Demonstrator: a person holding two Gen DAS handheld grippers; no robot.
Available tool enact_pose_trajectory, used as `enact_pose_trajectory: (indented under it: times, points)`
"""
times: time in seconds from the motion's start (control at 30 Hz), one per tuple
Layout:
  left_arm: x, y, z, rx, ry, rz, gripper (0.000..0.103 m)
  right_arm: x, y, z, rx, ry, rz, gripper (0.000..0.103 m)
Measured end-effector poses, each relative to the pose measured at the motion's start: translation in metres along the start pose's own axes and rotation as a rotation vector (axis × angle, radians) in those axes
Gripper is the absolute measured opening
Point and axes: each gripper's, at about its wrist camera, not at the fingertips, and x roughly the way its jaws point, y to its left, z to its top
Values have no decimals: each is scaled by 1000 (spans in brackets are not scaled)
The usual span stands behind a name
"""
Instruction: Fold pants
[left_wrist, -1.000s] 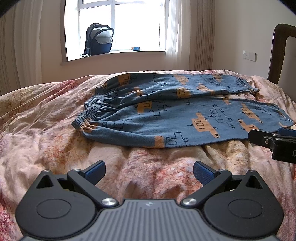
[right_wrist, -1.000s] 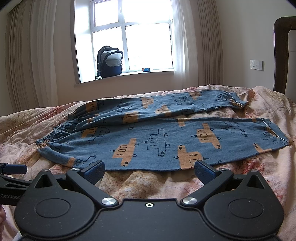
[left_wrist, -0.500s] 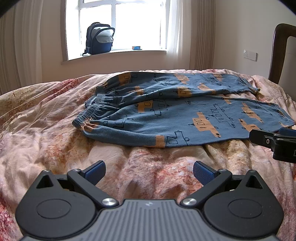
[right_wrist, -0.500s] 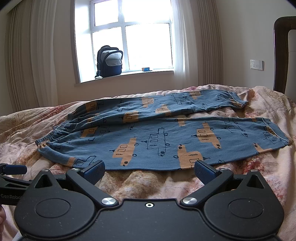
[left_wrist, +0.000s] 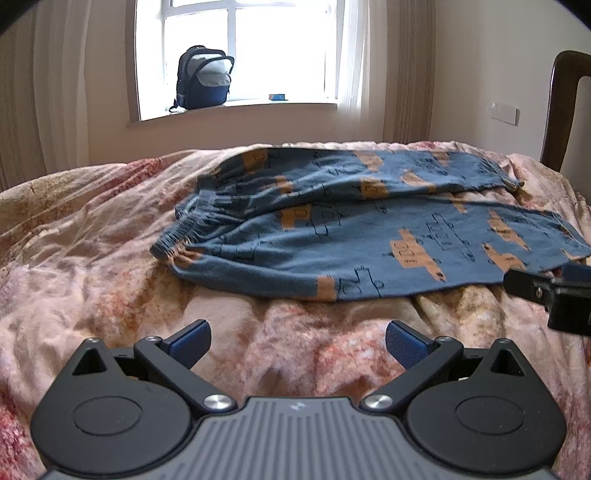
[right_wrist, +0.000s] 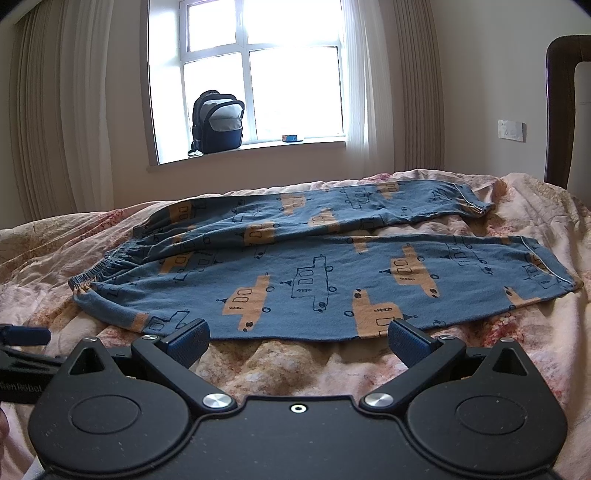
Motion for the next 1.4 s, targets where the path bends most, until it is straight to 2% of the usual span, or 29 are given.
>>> enact_pose_trajectory:
  times: [0.47,0.63,0.8,0.93,1.07,1.23,1.4]
  points:
    - [-11,-9,39,-22,-40,62,103,-13,-15,20,71,-18,-8,103]
    - [-16,-11,73,-56,-32,104,103,-22,-30,34,113,-35,-31,103]
    - [-31,-13,119,19,-54,184,103,-29,-47,61,140,-4,-22,103]
    - [-48,-17,168,58,-20,241,103,-41,-51,93,68,-25,73,103]
    - [-68,-14,209,29,-24,291,103,-48,-53,132,-11,-81,170,103]
    - [-85,-6,232,-29,-41,338,103,-44,-47,183,-56,-130,290,103]
    - [-85,0,237,-41,-46,348,103,-28,-22,220,-169,-103,368,103]
